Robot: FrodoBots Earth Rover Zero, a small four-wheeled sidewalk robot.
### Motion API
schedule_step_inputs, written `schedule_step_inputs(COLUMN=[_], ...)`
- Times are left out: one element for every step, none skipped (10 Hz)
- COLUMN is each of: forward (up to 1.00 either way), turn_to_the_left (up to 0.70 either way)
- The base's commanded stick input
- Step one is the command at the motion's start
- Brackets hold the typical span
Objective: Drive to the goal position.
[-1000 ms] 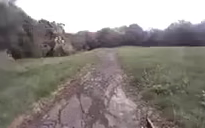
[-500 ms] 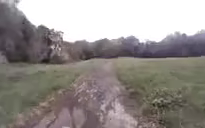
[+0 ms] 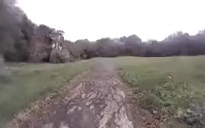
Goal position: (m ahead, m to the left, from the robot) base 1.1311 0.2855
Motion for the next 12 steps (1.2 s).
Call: schedule_step_inputs(forward=[0.00,0.00,0.00,0.40,0.85,0.85,0.85,0.85,0.85,0.85,0.85,0.85], turn_to_the_left=[0.00,0.00,0.00,0.00,0.00,0.00,0.00,-0.04,-0.21,-0.27,-0.27,0.00])
